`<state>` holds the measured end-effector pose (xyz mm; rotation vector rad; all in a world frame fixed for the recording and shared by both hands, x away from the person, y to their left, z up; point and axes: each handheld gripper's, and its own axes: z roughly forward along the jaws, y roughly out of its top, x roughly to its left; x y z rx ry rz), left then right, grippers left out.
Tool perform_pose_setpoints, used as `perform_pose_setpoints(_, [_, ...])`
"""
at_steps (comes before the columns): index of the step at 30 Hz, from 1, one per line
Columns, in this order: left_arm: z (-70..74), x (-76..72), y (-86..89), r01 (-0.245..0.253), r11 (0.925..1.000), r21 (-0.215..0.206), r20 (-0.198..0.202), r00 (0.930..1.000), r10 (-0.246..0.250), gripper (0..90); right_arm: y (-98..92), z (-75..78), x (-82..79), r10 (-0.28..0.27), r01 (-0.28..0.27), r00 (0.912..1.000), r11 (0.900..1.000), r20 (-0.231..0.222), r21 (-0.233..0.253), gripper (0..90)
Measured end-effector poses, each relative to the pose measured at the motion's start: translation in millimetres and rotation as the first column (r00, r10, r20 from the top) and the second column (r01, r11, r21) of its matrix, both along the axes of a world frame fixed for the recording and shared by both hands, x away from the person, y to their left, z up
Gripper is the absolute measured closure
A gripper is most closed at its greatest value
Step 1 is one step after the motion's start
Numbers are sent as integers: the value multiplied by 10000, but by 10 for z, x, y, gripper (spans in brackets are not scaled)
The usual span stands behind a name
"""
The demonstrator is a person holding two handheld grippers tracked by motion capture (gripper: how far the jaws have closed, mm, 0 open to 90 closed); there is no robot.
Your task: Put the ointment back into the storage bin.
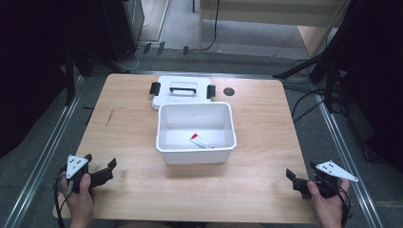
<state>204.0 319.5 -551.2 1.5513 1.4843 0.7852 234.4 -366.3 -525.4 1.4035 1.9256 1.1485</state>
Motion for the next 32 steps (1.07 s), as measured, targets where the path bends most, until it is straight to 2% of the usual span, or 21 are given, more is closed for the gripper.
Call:
perform_pose_setpoints(11, [0,0,-10,27,10000,94,27,10000,-27,75,-90,-143,-117,-239,235,9997,9990,101,368,0])
perform_pose_setpoints(14, [1,1,-12,53,9998,175,-8,10000,-53,75,-101,-202,-132,-159,152,9998,9988,136,473,1])
perform_pose_setpoints(19, [0,5,-15,48,9999,160,-34,10000,-48,75,-93,-204,-154,-161,143,9994,9983,310,556,0])
perform_pose_setpoints(21, [1,3,-12,66,9998,178,-32,10000,-65,75,-89,-206,-154,-131,114,9993,9986,348,509,1])
perform_pose_setpoints(23, [0,4,-18,45,9998,204,-13,10000,-45,75,-63,-208,-141,-393,386,9990,9987,203,321,1])
perform_pose_setpoints(25, [0,3,-28,30,9996,286,-15,10000,-29,76,-35,-219,-97,-911,915,9954,9958,-306,92,1])
perform_pose_setpoints(27, [0,0,-38,2,9994,356,25,10000,-3,75,-5,-230,-69,-1316,1280,9888,9904,-707,-523,3])
perform_pose_setpoints(28, [1,-1,-39,-12,9993,376,33,10000,11,76,1,-228,-73,-1253,1217,9897,9911,-689,-542,17])
perform_pose_setpoints(30, [1,-2,-41,-34,9993,383,40,10000,33,75,1,-222,-106,-1223,1205,9918,9915,-365,-485,132])
perform_pose_setpoints(32, [1,-3,-38,-19,9992,397,40,10000,18,75,0,-219,-119,-1381,1369,9901,9894,-233,-482,152])
